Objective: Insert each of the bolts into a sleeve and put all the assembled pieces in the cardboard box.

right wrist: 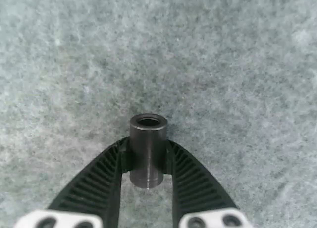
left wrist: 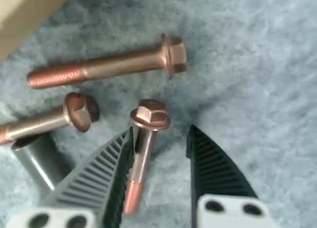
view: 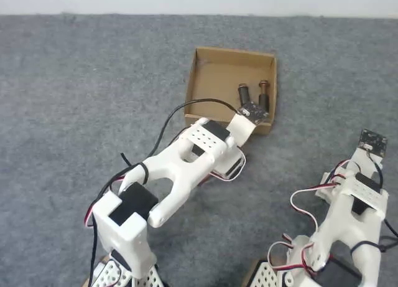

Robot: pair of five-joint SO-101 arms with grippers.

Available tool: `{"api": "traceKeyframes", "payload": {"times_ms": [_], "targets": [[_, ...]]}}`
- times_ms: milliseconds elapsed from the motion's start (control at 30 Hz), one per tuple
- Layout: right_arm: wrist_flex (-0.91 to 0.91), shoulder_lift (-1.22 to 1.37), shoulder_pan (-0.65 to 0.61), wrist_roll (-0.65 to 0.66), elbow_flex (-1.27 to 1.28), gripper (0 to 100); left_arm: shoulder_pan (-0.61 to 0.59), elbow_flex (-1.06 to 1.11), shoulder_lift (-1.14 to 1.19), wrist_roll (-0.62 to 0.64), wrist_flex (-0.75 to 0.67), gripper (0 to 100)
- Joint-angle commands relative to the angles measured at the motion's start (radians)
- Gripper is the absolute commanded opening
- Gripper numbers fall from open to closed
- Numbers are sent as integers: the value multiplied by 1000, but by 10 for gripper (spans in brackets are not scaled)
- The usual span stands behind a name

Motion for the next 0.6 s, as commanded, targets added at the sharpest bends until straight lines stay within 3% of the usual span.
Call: {"api": "traceKeyframes", "payload": {"times_ms": [0,267,433,567], "targets": [[-16,-35,-8,-2,-9,9,2,-13,-21,-14,15,153],[-16,-33,-22,-2,-8,9,-2,-41,40,-52,-18,131],[-16,-33,-22,-2,-8,9,-2,-193,157,-54,75,24],[-16,-33,-22,-2,-8,9,0,-254,209,-54,127,11]]}}
